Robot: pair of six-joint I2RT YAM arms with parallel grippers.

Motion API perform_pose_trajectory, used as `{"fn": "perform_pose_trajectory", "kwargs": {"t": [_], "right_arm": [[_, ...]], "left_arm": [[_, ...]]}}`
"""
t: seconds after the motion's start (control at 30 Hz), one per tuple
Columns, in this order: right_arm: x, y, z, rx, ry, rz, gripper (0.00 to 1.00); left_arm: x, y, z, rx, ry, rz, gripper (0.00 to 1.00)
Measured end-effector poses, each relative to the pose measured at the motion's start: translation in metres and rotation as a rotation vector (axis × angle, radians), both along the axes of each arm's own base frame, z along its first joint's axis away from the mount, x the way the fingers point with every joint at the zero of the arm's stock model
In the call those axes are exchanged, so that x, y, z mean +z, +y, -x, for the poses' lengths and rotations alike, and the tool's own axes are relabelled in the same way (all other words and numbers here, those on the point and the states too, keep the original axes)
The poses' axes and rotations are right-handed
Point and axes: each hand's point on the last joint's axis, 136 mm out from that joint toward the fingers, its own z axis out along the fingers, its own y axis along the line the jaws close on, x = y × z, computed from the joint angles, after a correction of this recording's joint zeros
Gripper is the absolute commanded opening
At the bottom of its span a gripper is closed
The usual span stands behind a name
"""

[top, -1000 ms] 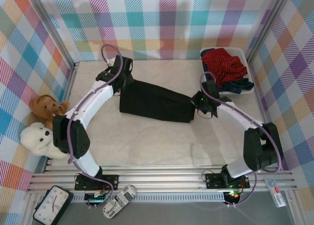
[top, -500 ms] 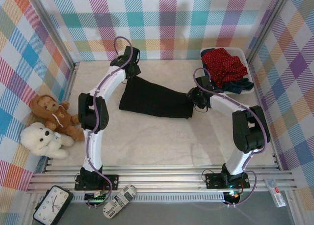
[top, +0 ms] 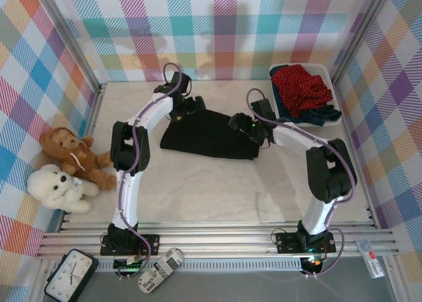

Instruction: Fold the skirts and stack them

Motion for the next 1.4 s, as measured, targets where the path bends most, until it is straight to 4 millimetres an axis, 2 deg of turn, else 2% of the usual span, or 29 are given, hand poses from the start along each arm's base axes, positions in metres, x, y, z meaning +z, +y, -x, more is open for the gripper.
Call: {"fn": "perform_pose_trajectory", "kwargs": {"t": [0.17, 0.23, 0.47, 0.57, 0.7, 0.8, 0.87, 0.93, 1.03, 1.13, 1.27, 1.4], "right_arm": [[-0.031, 0.008, 0.003, 0.057, 0.066, 0.005, 0.99], [-0.033, 0.013, 0.009, 0.117, 0.068, 0.000, 0.99], [-0.040, 0.018, 0.040, 0.380, 0.056, 0.045, 0.99], [-0.040, 0.018, 0.054, 0.460, 0.062, 0.058, 0.99], [-0.033, 0.014, 0.066, 0.481, 0.090, 0.063, 0.99], [-0.017, 0.018, 0.065, 0.448, 0.067, 0.029, 0.99], [-0.006, 0.024, 0.060, 0.415, 0.044, -0.005, 0.99], [-0.001, 0.032, 0.053, 0.383, 0.025, -0.036, 0.99], [0.000, 0.051, 0.044, 0.361, 0.024, -0.073, 0.99], [0.000, 0.073, 0.025, 0.349, 0.014, -0.106, 0.99], [-0.007, 0.092, 0.003, 0.333, 0.003, -0.129, 0.99], [-0.017, 0.092, -0.009, 0.296, 0.010, -0.118, 0.99]], "left_arm": [[-0.040, -0.001, 0.007, 0.013, 0.054, 0.013, 1.00], [-0.035, -0.001, 0.012, 0.032, 0.027, 0.041, 1.00], [-0.036, 0.008, 0.054, 0.093, -0.010, 0.118, 1.00], [-0.033, 0.012, 0.079, 0.124, -0.005, 0.160, 1.00], [-0.031, 0.023, 0.123, 0.173, 0.071, 0.168, 1.00], [-0.027, 0.030, 0.142, 0.187, 0.120, 0.147, 1.00], [-0.021, 0.030, 0.141, 0.187, 0.128, 0.137, 1.00], [-0.014, 0.028, 0.131, 0.185, 0.123, 0.138, 1.00], [-0.006, 0.019, 0.105, 0.178, 0.096, 0.153, 1.00], [-0.005, 0.012, 0.079, 0.167, 0.078, 0.153, 1.00], [-0.018, 0.016, 0.057, 0.175, 0.075, 0.098, 1.00], [-0.040, 0.029, 0.050, 0.202, 0.100, 0.052, 1.00]]}}
